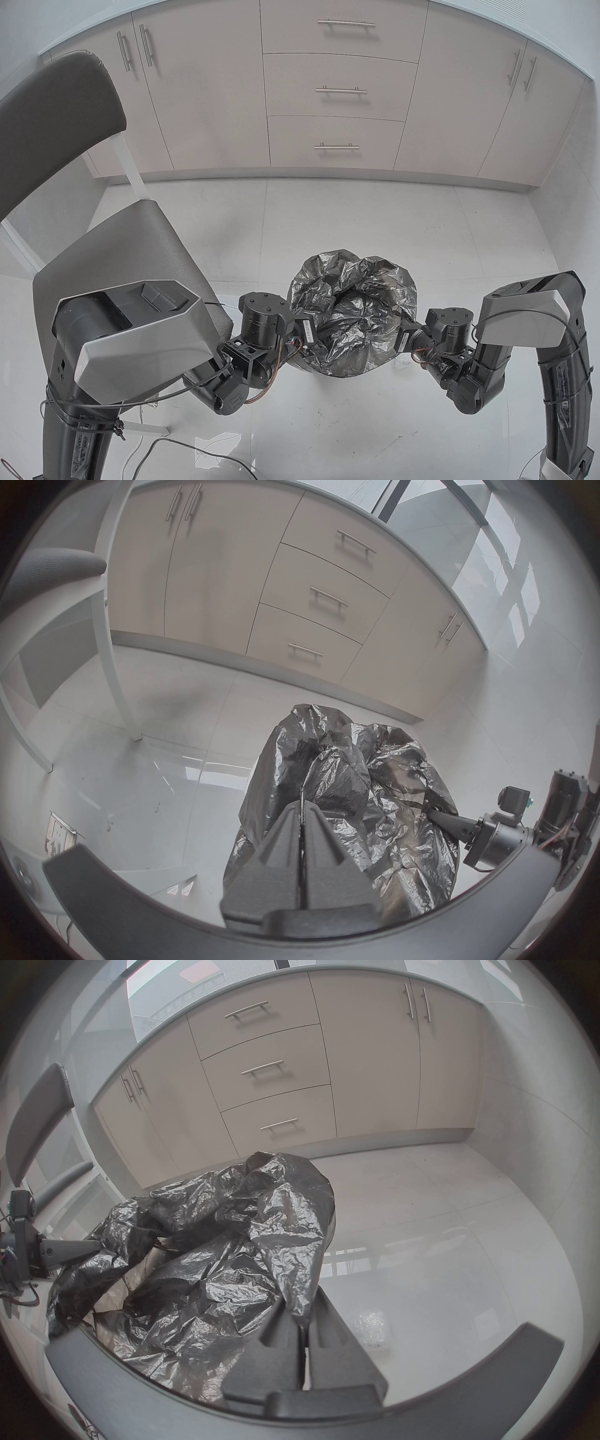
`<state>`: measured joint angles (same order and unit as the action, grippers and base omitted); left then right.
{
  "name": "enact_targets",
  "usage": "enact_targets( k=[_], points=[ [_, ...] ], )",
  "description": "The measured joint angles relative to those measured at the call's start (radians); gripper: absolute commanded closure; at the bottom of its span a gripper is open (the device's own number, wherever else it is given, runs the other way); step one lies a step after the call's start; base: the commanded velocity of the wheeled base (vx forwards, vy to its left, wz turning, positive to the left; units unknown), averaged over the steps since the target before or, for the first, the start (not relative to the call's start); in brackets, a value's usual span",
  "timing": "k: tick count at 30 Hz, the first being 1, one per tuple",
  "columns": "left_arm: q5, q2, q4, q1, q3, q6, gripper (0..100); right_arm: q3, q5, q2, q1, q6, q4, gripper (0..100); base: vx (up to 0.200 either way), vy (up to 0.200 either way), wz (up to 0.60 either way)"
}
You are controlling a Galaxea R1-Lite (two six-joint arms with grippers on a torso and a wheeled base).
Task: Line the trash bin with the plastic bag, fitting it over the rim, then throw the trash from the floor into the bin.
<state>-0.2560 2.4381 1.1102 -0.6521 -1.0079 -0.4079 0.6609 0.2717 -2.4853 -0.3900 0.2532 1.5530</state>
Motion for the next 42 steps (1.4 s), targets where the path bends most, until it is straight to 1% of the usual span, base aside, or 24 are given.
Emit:
enact_targets(
  k=[12, 13, 23, 27, 32, 35, 39, 42],
  points=[
    [0.000, 0.001, 0.010, 0.015, -0.002, 0.000, 100, 0.017, 0.017, -0.022, 0.007, -0.002, 0.000, 100, 0.000, 0.000, 0.00],
    [0.000, 0.001, 0.010, 0.015, -0.002, 0.000, 100, 0.017, 0.018, -0.022, 0.008, -0.001, 0.000, 0, 0.000, 0.000, 0.00],
    [-0.001, 0.000, 0.010, 0.013, 0.000, 0.001, 100, 0.012, 0.016, -0.015, 0.010, 0.002, 0.000, 0, 0.000, 0.000, 0.00],
    [-0.028, -0.001, 0.009, 0.011, -0.002, 0.002, 100, 0.002, 0.016, 0.000, 0.010, 0.003, 0.000, 0, 0.000, 0.000, 0.00],
    [-0.031, -0.001, 0.009, 0.009, -0.007, 0.002, 100, 0.000, 0.016, 0.013, 0.009, -0.003, 0.000, 0, 0.000, 0.000, 0.00],
    [-0.033, -0.001, 0.009, 0.009, -0.009, 0.002, 100, 0.018, 0.016, 0.018, 0.005, -0.023, 0.000, 0, 0.000, 0.000, 0.00],
    [-0.050, -0.003, 0.009, 0.010, -0.012, 0.004, 100, 0.074, 0.016, 0.021, 0.004, -0.097, 0.000, 0, 0.000, 0.000, 0.00],
    [-0.063, -0.004, 0.009, 0.010, -0.014, 0.005, 100, 0.134, 0.016, 0.029, -0.002, -0.139, -0.060, 0, 0.000, 0.000, 0.00]
  ],
)
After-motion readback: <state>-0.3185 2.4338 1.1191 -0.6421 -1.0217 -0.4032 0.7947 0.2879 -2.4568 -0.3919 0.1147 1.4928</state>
